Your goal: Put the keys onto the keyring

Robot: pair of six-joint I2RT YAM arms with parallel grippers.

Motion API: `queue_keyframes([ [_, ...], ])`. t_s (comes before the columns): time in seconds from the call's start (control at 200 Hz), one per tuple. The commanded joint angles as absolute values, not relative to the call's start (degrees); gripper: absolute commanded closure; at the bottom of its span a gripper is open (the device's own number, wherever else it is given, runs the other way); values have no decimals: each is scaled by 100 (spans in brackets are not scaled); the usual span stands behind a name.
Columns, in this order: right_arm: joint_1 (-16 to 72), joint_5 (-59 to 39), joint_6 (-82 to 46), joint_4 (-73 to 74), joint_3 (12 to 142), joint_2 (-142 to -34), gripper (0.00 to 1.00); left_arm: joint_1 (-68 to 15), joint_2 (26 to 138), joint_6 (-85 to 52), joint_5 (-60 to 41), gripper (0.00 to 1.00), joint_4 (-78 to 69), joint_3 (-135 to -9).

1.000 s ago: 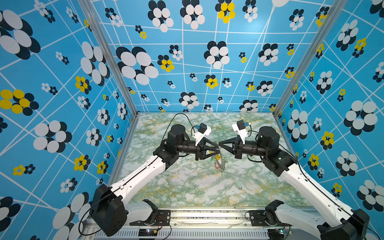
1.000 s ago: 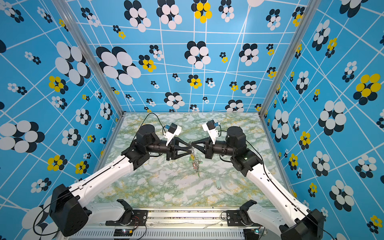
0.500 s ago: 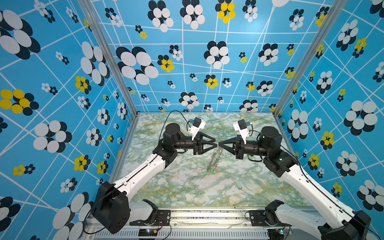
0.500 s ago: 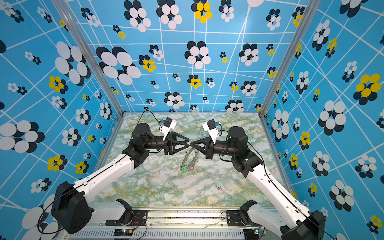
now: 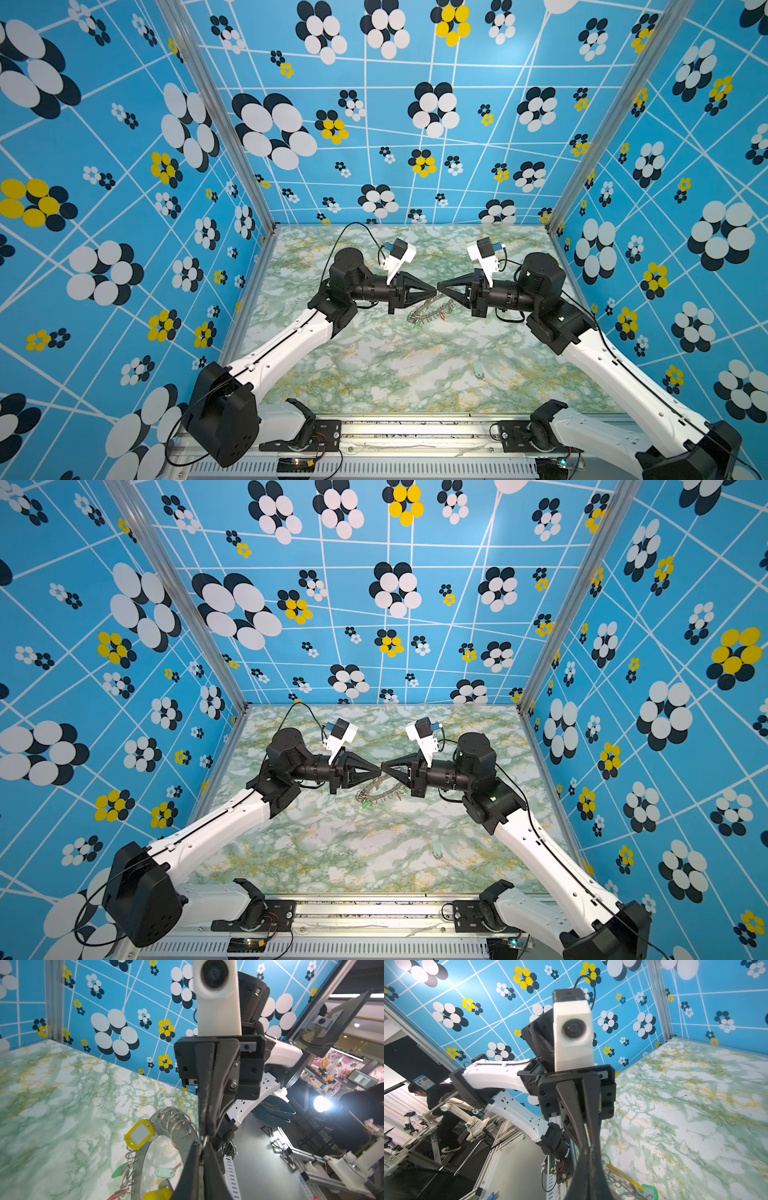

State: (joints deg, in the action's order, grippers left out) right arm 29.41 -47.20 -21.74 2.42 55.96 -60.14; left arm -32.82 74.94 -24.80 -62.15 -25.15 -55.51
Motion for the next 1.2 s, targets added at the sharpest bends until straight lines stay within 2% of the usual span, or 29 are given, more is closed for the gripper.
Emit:
queue_keyframes([
  [0.0,2962,-4735,-2240,606,5599,-5950,100,-3397,7488,-2328,-6324,100,-2447,-5690],
  [0.34,2949,-4663,-1980,66,5648,-5901,100,-3419,7151,-1373,-5989,100,-1260,-5885],
  [0.365,2931,-4650,-1879,-112,5695,-5882,93,-3424,7125,-1252,-5971,100,-1085,-5926],
  [0.39,2903,-4642,-1735,-325,5757,-5873,80,-3427,7096,-1091,-5946,100,-862,-5983],
  [0.415,2870,-4629,-1590,-540,5821,-5851,74,-3427,7071,-918,-5911,100,-592,-6064],
  [0.5,2788,-4695,-931,-1403,6125,-5814,66,-3443,7001,-175,-5769,100,490,-6398],
  [0.595,2845,-4807,-151,-2418,6516,-5893,62,-3527,6986,738,-5486,100,1884,-6877],
  [0.79,3147,-4454,660,-2731,6532,-5697,60,-3870,7230,2052,-4627,100,3802,-7792],
  [1.194,3485,-4645,929,-2648,6558,-5937,67,-4198,7541,2772,-4096,100,4803,-8736],
])
